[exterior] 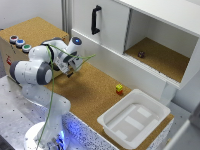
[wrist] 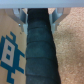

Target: Open the drawer

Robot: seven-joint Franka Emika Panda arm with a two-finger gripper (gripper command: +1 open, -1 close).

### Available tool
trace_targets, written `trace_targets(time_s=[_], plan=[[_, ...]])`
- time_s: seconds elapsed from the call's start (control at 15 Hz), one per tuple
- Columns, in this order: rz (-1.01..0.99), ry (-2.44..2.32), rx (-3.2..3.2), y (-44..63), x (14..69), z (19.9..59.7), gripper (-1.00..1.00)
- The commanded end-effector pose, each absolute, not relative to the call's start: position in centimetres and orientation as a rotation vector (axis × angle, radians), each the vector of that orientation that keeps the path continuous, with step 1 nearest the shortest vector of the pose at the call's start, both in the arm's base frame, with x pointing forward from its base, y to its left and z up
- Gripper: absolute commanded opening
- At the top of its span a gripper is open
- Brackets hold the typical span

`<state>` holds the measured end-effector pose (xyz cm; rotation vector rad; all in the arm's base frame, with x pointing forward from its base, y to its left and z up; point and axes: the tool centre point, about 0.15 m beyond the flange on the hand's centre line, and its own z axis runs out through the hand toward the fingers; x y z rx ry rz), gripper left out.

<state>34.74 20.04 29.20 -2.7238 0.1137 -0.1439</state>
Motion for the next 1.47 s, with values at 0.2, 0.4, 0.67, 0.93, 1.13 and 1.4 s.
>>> trace_targets(time_s=[0.2, 0.4, 0.67, 0.93, 1.13, 1.4], plan=[[-0.148, 0.2, -2.758, 13.0, 33.8, 28.0, -1.0], [-0.136, 0.201, -2.777, 12.2, 33.8, 28.4, -1.0], [-0.172, 0.097, -2.817, 13.4, 33.8, 30.2, 1.0], [-0.192, 0.034, -2.861, 13.8, 33.1, 32.0, 1.0], [-0.246, 0.008, -2.89, 14.1, 32.9, 34.0, 1.0], [-0.331, -0.056, -2.967, 14.9, 33.0, 37.6, 1.0]])
